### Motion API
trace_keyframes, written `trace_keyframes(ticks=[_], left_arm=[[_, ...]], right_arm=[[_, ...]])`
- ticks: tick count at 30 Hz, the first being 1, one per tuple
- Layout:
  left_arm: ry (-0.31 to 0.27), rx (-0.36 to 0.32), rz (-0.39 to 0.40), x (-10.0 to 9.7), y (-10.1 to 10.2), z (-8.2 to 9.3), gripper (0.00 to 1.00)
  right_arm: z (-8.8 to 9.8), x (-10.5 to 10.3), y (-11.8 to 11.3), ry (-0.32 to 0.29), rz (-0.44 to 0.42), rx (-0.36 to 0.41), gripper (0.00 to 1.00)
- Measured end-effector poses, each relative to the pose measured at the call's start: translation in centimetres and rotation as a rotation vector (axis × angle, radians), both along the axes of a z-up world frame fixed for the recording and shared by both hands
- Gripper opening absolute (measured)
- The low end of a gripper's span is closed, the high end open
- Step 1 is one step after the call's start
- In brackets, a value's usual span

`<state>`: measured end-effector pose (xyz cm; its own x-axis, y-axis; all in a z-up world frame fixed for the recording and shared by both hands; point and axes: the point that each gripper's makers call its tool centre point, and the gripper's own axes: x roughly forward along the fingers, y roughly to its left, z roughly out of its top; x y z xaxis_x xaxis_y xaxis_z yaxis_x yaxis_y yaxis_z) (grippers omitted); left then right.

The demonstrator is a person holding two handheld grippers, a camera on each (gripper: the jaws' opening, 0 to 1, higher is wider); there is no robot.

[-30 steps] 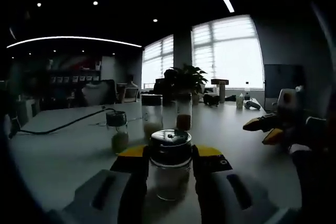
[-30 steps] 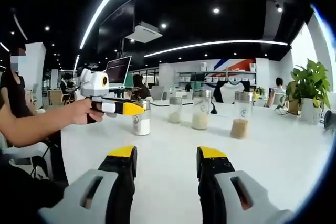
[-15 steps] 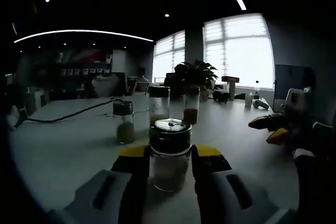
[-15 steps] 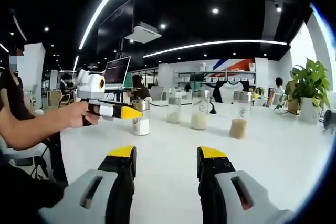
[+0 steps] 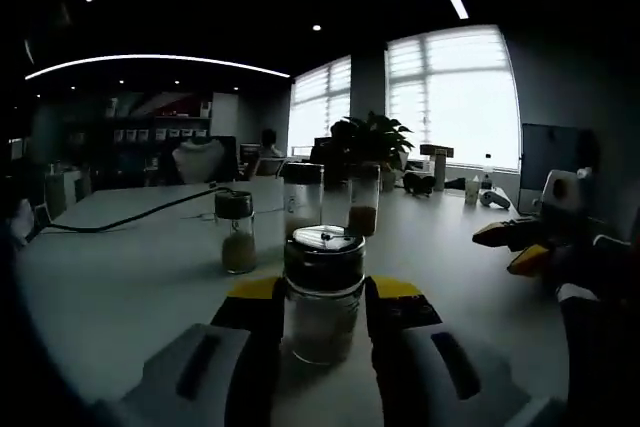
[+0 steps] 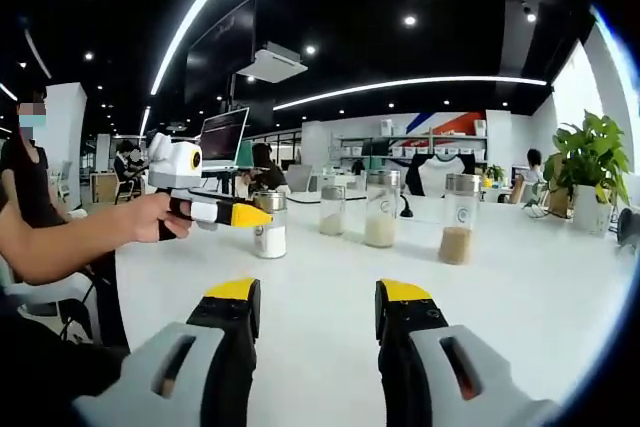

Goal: Rotate the seasoning bottle until the label or dispensing opening points toward the visible target arrow and the bottle remains upright within the marked orientation range

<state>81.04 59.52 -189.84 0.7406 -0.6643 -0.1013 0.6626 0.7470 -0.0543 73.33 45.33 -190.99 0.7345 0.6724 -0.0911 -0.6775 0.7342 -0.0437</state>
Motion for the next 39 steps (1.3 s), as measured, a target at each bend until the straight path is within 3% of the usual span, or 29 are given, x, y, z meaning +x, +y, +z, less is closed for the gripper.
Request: trace_keyframes(ticks=[6,9,12,18,22,27,30,34,39], left_arm=[[-0.009,-0.019,0.035,-2.0,-0.8,0.2,0.67],[0.002,0.069,0.069,-3.0,-0.9,-1.1,0.81],[-0.045,0.084,0.079,-4.0,-1.4,-1.1,0.89],[-0.051,0.059,0.098,-4.9,-1.4,-0.8,0.99],[-0.066,0.071,0.113,-5.4,-1.0,-0.8,1.0],[-0.058,0.08,0.105,-6.3,-1.0,-1.2,1.0],[-0.072,0.079,0.105,-7.1,-1.1,-0.5,1.0],[-0.083,0.06,0.094,-8.1,-1.5,0.3,1.0],[-0.097,0.064,0.106,-8.4,-1.1,0.6,1.0]], right_arm=[[0.2,0.0,-0.1,-0.013,0.006,-0.006,0.41],[0.1,0.2,0.0,-0.034,0.008,-0.031,0.4],[0.4,0.2,0.4,-0.043,0.019,-0.024,0.39],[1.3,0.8,1.0,-0.056,0.035,0.0,0.37],[1.8,1.6,1.2,-0.041,0.026,0.057,0.37],[1.7,2.5,2.0,-0.025,0.047,0.039,0.43],[2.4,3.0,2.8,-0.02,0.076,0.051,0.47],[2.8,4.3,3.5,-0.03,0.081,0.017,0.44],[3.5,6.7,4.5,-0.012,0.09,0.027,0.4]])
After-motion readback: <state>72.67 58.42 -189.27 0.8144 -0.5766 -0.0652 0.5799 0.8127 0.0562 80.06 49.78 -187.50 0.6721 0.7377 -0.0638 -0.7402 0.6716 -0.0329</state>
